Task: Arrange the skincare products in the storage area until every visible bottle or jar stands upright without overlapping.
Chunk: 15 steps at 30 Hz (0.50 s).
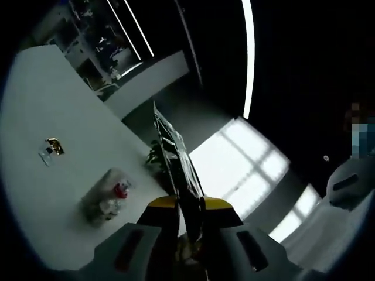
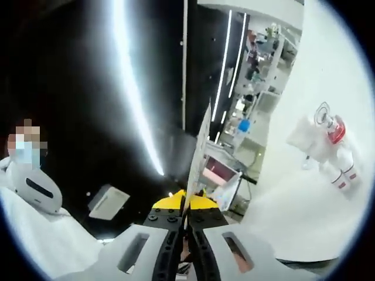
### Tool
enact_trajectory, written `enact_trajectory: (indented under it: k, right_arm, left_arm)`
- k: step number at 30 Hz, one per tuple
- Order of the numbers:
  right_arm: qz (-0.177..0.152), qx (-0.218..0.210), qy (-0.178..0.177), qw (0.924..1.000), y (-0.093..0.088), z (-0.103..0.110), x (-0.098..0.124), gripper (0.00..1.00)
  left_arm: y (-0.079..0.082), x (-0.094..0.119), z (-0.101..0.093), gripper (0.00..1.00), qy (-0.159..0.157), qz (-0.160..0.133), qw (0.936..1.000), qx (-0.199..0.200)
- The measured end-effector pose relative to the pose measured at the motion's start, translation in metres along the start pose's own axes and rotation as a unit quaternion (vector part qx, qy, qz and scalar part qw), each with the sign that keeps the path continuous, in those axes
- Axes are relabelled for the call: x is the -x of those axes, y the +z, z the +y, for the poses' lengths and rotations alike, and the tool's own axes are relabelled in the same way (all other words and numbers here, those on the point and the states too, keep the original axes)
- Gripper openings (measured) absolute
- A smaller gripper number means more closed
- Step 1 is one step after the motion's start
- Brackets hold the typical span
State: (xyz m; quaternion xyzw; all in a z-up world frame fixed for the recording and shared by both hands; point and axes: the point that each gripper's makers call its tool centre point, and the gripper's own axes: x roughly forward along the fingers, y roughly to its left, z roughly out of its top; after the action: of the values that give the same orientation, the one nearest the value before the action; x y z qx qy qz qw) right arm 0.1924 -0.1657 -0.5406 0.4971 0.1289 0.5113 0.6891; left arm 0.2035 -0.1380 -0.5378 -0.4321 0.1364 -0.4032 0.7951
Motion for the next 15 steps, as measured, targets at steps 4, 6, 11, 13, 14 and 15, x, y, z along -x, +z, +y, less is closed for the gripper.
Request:
enact_trajectory:
  k: [4, 6, 11, 13, 14, 15]
  right_arm:
    - [0.01, 0.006, -0.009, 0.9999, -0.003, -0.003, 0.001, 0.01]
    - [0.015, 0.011, -0.014, 0.9997, -0.005, -0.005, 0.001, 0.01]
    - [0.04, 0.039, -0.057, 0.9967, -0.015, -0.021, 0.002, 0.01]
    - [0.05, 0.059, -0.07, 0.9946, -0.02, -0.026, 0.003, 0.02]
    - [0.053, 0.067, -0.074, 0.9936, -0.021, -0.028, 0.003, 0.03]
    - [0.057, 0.078, -0.076, 0.9924, -0.023, -0.028, 0.003, 0.04]
  left_arm:
    - [-0.001, 0.004, 0.003, 0.02, 0.005, 0.0, 1.0, 0.003]
    - [-0.001, 0.005, 0.004, 0.0, 0.007, -0.001, 1.0, 0.005]
    - [-0.007, 0.01, 0.021, 0.0, 0.044, 0.014, 0.9988, -0.016]
    - [-0.01, 0.013, 0.028, 0.0, 0.051, 0.017, 0.9985, -0.011]
    - [-0.011, 0.014, 0.03, 0.0, 0.053, 0.017, 0.9984, -0.009]
    - [-0.011, 0.015, 0.032, 0.0, 0.055, 0.018, 0.9983, -0.006]
